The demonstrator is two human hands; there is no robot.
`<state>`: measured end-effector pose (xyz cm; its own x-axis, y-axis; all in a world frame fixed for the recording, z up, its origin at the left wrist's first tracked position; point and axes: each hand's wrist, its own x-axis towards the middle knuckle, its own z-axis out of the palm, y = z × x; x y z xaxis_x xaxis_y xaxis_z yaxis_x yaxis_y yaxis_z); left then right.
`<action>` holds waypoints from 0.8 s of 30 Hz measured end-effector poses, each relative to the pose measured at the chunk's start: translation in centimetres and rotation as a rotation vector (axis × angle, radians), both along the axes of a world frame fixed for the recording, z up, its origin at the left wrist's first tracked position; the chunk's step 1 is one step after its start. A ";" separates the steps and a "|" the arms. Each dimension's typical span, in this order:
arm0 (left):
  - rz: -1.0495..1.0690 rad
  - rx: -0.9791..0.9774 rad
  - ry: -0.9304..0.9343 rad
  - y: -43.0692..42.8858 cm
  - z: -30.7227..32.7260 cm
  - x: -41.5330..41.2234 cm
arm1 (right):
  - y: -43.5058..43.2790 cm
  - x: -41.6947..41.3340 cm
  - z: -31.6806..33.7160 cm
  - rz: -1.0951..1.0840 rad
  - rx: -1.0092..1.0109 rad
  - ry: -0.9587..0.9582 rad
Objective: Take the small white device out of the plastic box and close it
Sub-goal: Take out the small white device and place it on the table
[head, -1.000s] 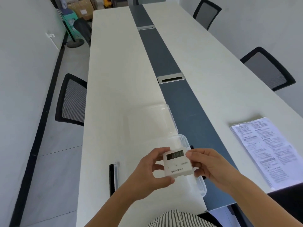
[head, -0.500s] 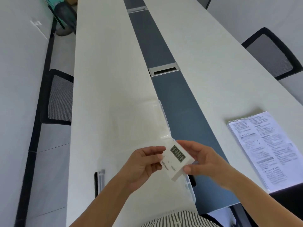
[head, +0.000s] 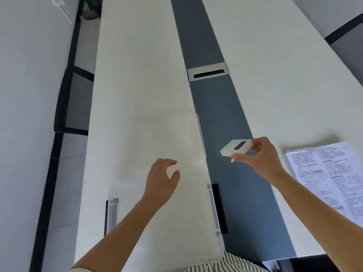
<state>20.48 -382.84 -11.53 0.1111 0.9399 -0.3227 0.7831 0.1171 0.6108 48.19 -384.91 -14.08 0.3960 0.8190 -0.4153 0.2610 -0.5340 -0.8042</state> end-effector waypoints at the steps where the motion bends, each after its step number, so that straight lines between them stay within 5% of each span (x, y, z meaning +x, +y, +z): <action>1: -0.036 0.052 0.074 -0.1 -0.6 -0.7 | 1.2 0.8 -1.2 -0.069 -0.016 -0.035; 8: -0.143 0.179 0.437 -1.3 -4.1 -4.8 | 6.3 1.7 -6.7 -0.234 -0.124 -0.216; 24: -0.148 0.235 0.379 -1.1 -4.5 -5.4 | 6.3 0.4 -6.7 -0.301 -0.279 -0.364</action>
